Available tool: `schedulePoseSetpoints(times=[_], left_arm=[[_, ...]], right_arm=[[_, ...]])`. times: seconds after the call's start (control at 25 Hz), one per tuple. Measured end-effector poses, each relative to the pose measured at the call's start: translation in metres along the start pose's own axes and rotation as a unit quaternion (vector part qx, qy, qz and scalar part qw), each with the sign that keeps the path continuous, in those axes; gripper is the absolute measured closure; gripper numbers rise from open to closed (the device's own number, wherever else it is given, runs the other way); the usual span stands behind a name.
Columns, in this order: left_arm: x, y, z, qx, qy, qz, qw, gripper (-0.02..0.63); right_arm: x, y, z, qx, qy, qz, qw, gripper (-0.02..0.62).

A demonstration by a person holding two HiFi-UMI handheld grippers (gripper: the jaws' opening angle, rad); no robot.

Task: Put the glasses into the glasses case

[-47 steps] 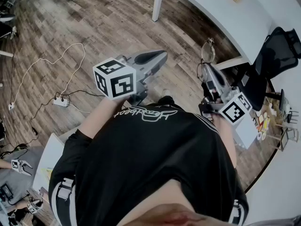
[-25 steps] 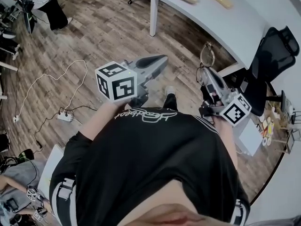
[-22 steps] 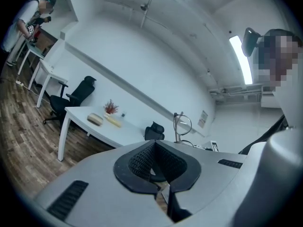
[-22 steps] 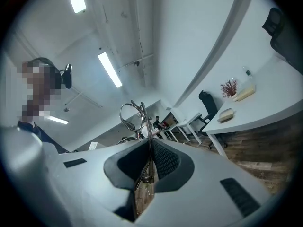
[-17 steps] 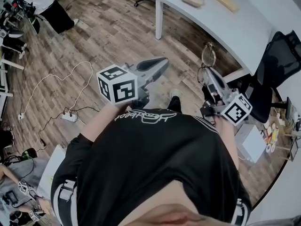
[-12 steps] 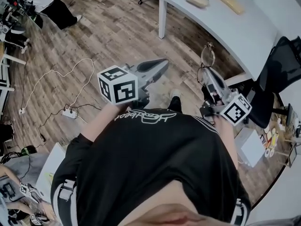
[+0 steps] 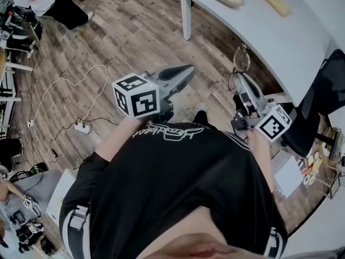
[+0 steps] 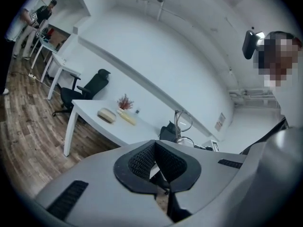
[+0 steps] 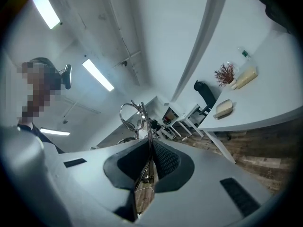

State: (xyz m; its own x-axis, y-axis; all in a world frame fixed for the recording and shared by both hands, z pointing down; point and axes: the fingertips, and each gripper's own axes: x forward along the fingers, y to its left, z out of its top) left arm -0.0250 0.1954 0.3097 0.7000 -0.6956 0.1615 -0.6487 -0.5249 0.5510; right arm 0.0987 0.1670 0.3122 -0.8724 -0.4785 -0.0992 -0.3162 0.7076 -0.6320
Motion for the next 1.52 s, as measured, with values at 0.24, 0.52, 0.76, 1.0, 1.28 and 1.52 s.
schedulePoseSetpoints(times=[0.24, 0.52, 0.76, 1.0, 1.28, 1.52], left_arm=[[0.069, 0.026, 0.025, -0.008, 0.01, -0.003, 0.9999, 0.6], [0.145, 0.048, 0.051, -0.014, 0.017, -0.002, 0.9998, 0.6], [0.185, 0.054, 0.07, 0.008, 0.014, 0.002, 0.9999, 0.6], [0.189, 0.054, 0.082, 0.014, 0.005, 0.003, 0.9999, 0.6], [0.197, 0.059, 0.088, 0.014, 0.008, -0.003, 0.9999, 0.6], [0.216, 0.075, 0.092, 0.006, 0.023, -0.024, 0.9994, 0.6]], right_arm=[[0.022, -0.059, 0.038, 0.012, 0.009, -0.002, 1.0, 0.568], [0.036, -0.123, 0.089, 0.018, 0.01, -0.003, 1.0, 0.568], [0.05, -0.154, 0.118, 0.017, 0.012, 0.011, 1.0, 0.568], [0.06, -0.149, 0.137, 0.001, 0.001, 0.034, 0.999, 0.568], [0.064, -0.156, 0.143, -0.003, -0.001, 0.031, 1.0, 0.568], [0.072, -0.176, 0.15, -0.001, -0.007, 0.006, 1.0, 0.568]])
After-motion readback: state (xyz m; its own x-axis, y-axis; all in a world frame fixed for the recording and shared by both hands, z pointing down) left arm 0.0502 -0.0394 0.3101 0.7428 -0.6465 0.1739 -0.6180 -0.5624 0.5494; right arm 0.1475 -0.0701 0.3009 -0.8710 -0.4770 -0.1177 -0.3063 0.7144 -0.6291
